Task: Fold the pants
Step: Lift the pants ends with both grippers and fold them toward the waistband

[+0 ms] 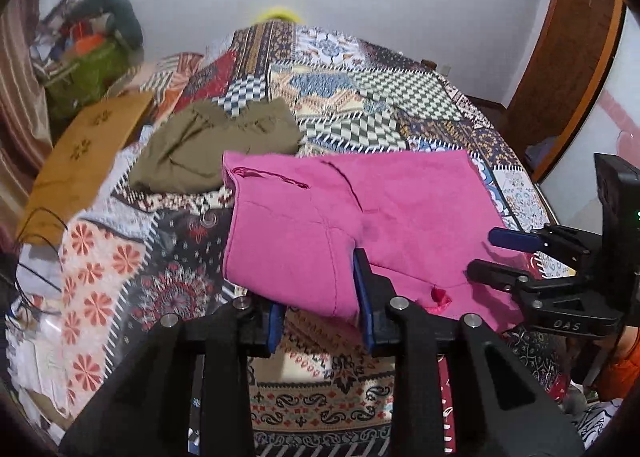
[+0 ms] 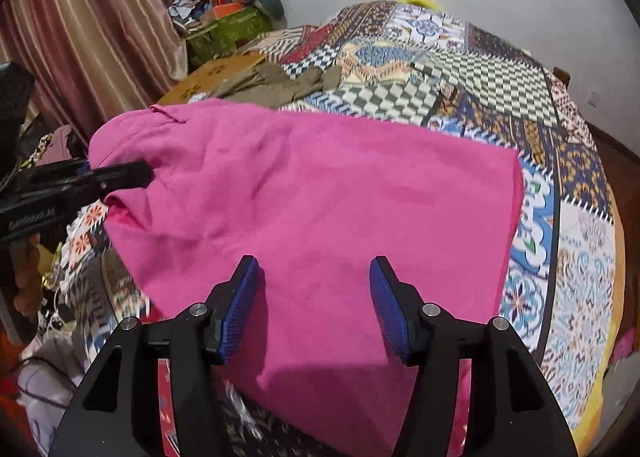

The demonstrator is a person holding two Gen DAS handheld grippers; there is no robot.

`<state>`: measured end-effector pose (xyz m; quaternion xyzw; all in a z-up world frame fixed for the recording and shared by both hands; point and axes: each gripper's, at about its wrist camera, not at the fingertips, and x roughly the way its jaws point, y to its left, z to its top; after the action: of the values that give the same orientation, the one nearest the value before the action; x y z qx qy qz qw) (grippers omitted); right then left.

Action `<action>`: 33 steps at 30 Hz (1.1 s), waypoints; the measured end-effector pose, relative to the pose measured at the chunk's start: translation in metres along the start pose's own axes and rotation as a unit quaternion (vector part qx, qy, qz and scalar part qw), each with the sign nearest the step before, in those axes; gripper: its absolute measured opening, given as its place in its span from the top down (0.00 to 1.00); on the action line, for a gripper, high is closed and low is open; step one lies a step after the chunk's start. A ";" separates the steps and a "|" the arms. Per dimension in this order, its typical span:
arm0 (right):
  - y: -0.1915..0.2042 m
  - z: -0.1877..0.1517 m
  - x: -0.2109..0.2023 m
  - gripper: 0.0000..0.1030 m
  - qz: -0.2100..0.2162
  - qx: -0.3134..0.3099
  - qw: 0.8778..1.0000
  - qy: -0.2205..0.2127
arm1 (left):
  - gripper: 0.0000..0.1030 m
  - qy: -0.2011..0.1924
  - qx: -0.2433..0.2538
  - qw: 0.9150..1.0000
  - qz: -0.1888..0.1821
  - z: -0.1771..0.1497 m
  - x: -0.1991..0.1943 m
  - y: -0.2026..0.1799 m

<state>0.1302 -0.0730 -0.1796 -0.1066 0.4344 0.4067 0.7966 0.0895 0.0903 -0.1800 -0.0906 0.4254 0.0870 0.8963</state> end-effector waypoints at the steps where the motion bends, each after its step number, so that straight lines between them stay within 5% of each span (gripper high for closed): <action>1: 0.001 0.002 0.001 0.48 0.000 0.002 1.000 -0.002 | 0.71 -0.004 0.004 1.000 -0.001 0.002 -0.002 -0.001; 10: 0.017 0.000 0.020 0.47 0.007 -0.025 0.999 0.036 | 0.71 -0.037 0.075 0.996 0.008 0.013 -0.010 -0.039; 17: 0.014 -0.002 0.020 0.46 0.016 -0.020 0.999 0.036 | 0.71 -0.034 0.098 0.994 -0.040 0.030 -0.010 -0.065; 24: 0.000 -0.007 0.009 0.46 0.033 0.008 0.999 0.026 | 0.71 -0.028 0.145 0.988 -0.044 0.033 -0.008 -0.090; 33: -0.051 -0.032 -0.038 0.46 -0.025 0.071 0.997 -0.010 | 0.71 -0.022 0.190 0.980 -0.055 0.034 -0.007 -0.118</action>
<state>0.1378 -0.1432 -0.1787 -0.0563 0.4517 0.3559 0.8162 0.1384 -0.0167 -0.1431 0.0600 0.4087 -0.0432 0.9097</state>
